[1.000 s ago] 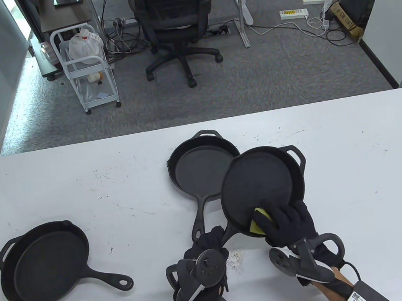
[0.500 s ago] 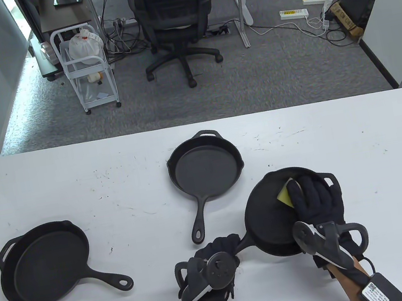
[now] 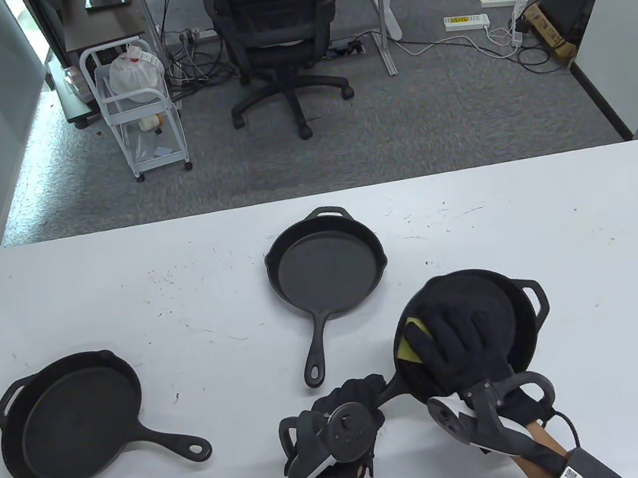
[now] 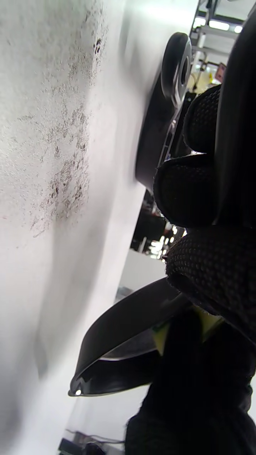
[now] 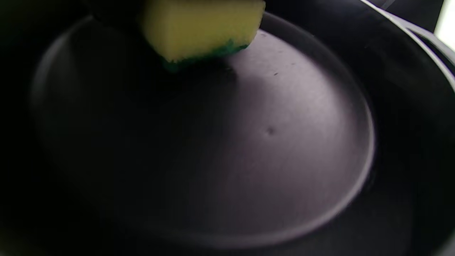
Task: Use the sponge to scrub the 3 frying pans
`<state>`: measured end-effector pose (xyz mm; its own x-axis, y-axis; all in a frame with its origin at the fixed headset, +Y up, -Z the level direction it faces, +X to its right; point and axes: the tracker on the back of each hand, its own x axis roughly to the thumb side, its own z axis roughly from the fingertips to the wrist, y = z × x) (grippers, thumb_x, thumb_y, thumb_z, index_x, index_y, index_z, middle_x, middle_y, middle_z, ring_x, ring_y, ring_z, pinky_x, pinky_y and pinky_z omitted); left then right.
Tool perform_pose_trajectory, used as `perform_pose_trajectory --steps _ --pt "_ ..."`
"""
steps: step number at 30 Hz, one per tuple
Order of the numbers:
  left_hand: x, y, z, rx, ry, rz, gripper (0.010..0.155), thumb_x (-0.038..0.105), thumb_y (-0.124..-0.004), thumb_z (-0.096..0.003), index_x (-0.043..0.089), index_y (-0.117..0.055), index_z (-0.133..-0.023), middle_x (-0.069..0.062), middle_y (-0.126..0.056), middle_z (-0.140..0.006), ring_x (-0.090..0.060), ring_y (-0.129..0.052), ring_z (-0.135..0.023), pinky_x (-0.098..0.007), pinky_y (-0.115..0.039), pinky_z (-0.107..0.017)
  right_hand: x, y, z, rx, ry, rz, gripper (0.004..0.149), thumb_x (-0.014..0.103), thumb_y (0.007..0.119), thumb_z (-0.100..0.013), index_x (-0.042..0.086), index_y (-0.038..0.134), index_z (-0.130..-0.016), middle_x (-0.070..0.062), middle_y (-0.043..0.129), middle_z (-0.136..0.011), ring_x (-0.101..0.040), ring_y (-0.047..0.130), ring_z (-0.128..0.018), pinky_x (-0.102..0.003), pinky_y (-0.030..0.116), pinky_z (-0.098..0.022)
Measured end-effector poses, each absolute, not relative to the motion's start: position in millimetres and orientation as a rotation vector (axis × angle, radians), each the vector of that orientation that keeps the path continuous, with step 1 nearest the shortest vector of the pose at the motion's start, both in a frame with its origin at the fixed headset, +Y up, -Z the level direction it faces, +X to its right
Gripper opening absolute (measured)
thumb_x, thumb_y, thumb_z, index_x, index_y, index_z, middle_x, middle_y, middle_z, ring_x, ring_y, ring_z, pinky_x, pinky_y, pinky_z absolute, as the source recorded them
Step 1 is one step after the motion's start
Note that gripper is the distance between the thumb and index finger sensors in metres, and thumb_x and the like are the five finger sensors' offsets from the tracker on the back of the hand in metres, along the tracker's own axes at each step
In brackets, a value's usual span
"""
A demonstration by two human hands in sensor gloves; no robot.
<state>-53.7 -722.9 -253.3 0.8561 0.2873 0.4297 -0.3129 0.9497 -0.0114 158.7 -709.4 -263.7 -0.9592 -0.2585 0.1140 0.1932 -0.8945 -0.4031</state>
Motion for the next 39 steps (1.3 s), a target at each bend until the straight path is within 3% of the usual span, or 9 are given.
perform_pose_trajectory --steps 4,8,15,18,24,30,35,39 --pt "-53.1 -723.0 -253.4 0.048 -0.448 0.327 0.064 0.029 -0.093 -0.0401 0.023 -0.076 -0.101 0.0 -0.092 -0.085 -0.019 -0.104 -0.063 -0.055 -0.084 -0.063 193.6 -707.1 -276.3 -0.022 0.546 -2.937 0.077 0.049 0.072 -0.044 0.034 0.028 -0.106 -0.004 0.046 -0.117 -0.033 0.062 -0.105 -0.061 0.043 -0.077" --pt "-60.4 -721.3 -255.0 0.085 -0.386 0.351 0.064 0.028 -0.093 -0.0405 0.02 -0.075 -0.101 -0.003 -0.092 -0.084 -0.021 -0.104 -0.062 -0.056 -0.084 -0.062 208.4 -713.2 -280.7 -0.007 0.413 -2.973 0.077 0.049 0.075 -0.044 0.035 0.032 -0.106 -0.004 0.052 -0.115 -0.029 0.074 -0.096 -0.059 0.048 -0.076" --pt "-67.5 -723.0 -257.4 0.079 -0.333 0.452 0.063 0.029 -0.09 -0.0422 0.016 -0.074 -0.102 -0.007 -0.091 -0.083 -0.022 -0.104 -0.059 -0.057 -0.085 -0.06 164.9 -719.1 -265.7 -0.353 0.334 -2.869 0.074 0.05 0.081 -0.041 0.041 0.042 -0.104 -0.001 0.061 -0.112 -0.026 0.079 -0.089 -0.057 0.053 -0.076" --pt "-61.4 -723.1 -256.1 0.043 -0.377 0.45 0.063 0.029 -0.091 -0.0415 0.018 -0.075 -0.101 -0.005 -0.092 -0.083 -0.021 -0.104 -0.06 -0.057 -0.084 -0.061 150.2 -716.3 -258.4 -0.463 0.409 -2.828 0.074 0.05 0.079 -0.041 0.043 0.04 -0.103 0.002 0.056 -0.115 -0.026 0.072 -0.099 -0.058 0.048 -0.077" --pt "-52.4 -721.2 -250.7 0.063 -0.446 0.358 0.062 0.029 -0.094 -0.0397 0.022 -0.078 -0.099 -0.002 -0.094 -0.082 -0.019 -0.105 -0.06 -0.055 -0.084 -0.062 177.4 -706.6 -266.2 -0.183 0.564 -2.906 0.076 0.05 0.075 -0.043 0.039 0.032 -0.105 -0.002 0.049 -0.116 -0.031 0.062 -0.105 -0.059 0.045 -0.077" --pt "-63.5 -719.7 -254.1 0.104 -0.356 0.388 0.062 0.029 -0.094 -0.0399 0.02 -0.078 -0.099 -0.004 -0.094 -0.081 -0.021 -0.105 -0.059 -0.056 -0.084 -0.061 208.8 -711.0 -277.6 -0.015 0.392 -2.98 0.074 0.05 0.076 -0.043 0.038 0.037 -0.105 -0.003 0.058 -0.114 -0.027 0.075 -0.096 -0.058 0.049 -0.076" --pt "-68.6 -721.1 -255.8 0.117 -0.314 0.435 0.062 0.028 -0.092 -0.041 0.016 -0.077 -0.1 -0.007 -0.093 -0.081 -0.022 -0.105 -0.057 -0.057 -0.084 -0.059 183.5 -718.0 -271.3 -0.217 0.26 -2.93 0.074 0.051 0.081 -0.042 0.039 0.043 -0.104 -0.002 0.063 -0.111 -0.026 0.079 -0.089 -0.057 0.053 -0.075" --pt "-63.7 -724.1 -256.2 0.07 -0.354 0.43 0.062 0.029 -0.093 -0.0407 0.018 -0.077 -0.1 -0.005 -0.093 -0.082 -0.021 -0.105 -0.058 -0.056 -0.084 -0.06 148.4 -723.6 -256.7 -0.469 0.338 -2.83 0.074 0.05 0.08 -0.041 0.042 0.04 -0.104 0.0 0.058 -0.113 -0.025 0.074 -0.096 -0.056 0.052 -0.076"
